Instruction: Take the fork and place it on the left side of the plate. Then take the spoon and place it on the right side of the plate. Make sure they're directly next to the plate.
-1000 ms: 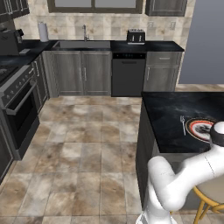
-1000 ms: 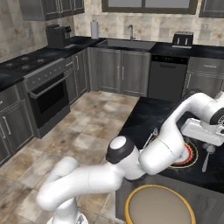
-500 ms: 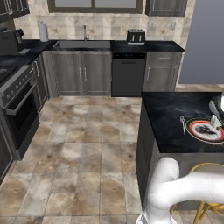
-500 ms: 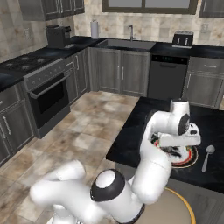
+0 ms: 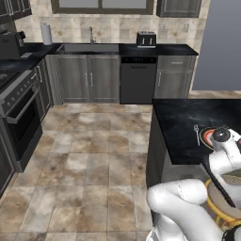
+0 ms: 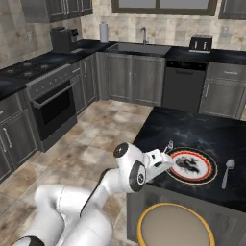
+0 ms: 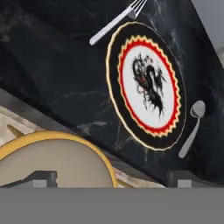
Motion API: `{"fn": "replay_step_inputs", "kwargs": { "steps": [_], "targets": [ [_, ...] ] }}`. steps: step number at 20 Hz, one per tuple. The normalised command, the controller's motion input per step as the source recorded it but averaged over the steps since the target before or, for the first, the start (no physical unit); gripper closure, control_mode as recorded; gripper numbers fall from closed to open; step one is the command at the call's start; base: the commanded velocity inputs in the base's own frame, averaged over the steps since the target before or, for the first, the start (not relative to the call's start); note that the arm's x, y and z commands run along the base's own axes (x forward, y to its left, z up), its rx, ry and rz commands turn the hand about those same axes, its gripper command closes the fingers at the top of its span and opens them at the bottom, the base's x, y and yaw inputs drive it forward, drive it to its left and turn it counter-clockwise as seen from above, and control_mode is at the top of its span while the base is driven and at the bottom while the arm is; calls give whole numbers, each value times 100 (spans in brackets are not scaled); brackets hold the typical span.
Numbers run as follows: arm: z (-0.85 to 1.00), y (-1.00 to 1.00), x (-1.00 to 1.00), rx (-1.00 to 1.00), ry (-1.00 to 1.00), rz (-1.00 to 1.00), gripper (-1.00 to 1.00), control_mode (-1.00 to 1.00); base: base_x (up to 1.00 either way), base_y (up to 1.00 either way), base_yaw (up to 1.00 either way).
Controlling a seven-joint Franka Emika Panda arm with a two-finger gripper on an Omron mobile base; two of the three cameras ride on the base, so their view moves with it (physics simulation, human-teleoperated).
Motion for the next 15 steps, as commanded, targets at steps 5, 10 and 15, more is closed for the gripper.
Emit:
{"fn": "replay_step_inputs", "kwargs": {
  "steps": [5,10,15],
  "targets": [
    [87,100,-40,-40,-3,42,-100,-100,0,0,0],
    [80,100,-33,-37,0,43,-100,-100,0,0,0],
    [61,100,-20,-32,8,46,-100,-100,0,0,0]
  ]
}}
